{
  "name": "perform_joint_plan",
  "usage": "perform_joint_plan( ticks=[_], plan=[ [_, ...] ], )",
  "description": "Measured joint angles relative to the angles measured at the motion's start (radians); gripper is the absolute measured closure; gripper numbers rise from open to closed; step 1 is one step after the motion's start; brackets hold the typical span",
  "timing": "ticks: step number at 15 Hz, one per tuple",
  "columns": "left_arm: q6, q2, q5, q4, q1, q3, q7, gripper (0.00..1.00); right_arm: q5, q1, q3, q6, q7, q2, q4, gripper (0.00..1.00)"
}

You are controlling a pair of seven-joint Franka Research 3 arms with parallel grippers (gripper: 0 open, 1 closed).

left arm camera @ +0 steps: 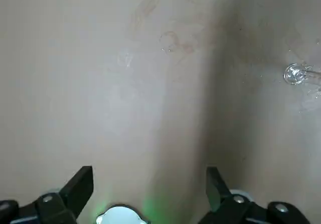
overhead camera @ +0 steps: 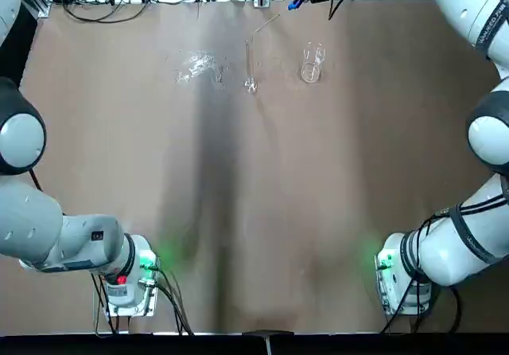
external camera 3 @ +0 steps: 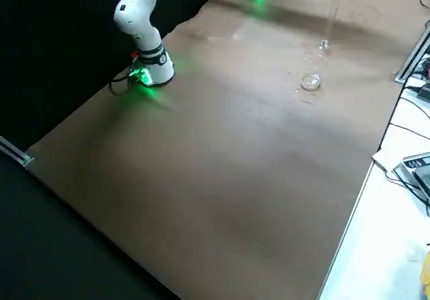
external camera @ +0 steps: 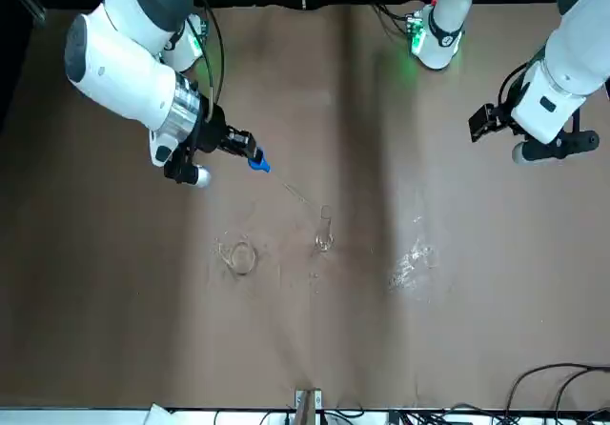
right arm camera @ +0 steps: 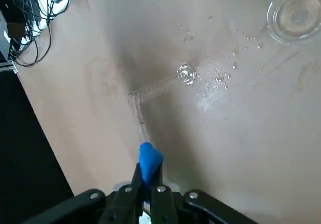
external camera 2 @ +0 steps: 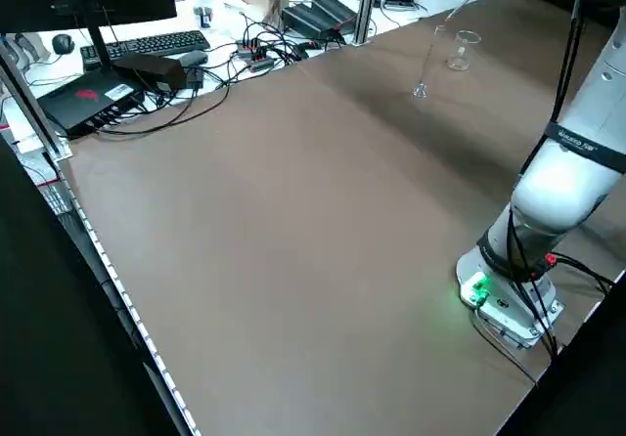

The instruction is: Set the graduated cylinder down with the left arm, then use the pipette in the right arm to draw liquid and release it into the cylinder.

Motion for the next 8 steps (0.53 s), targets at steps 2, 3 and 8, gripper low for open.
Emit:
perform_joint_plan(
  ticks=[2,3,8],
  plan=[
    [0.001,0.000,0.000,0.000,-0.001,-0.001,0.000,0.00,0.000,0.000,0.000,-0.004,0.012,-0.011,0.001,0.93],
    [0.003,0.000,0.000,0.000,0.000,-0.001,0.000,0.00,0.000,0.000,0.000,-0.011,0.014,-0.016,0.004,0.93],
    [0.016,0.000,0.000,0.000,-0.005,-0.002,0.000,0.00,-0.029,-0.055,-0.009,-0.033,-0.041,-0.021,0.027,0.93]
  ],
)
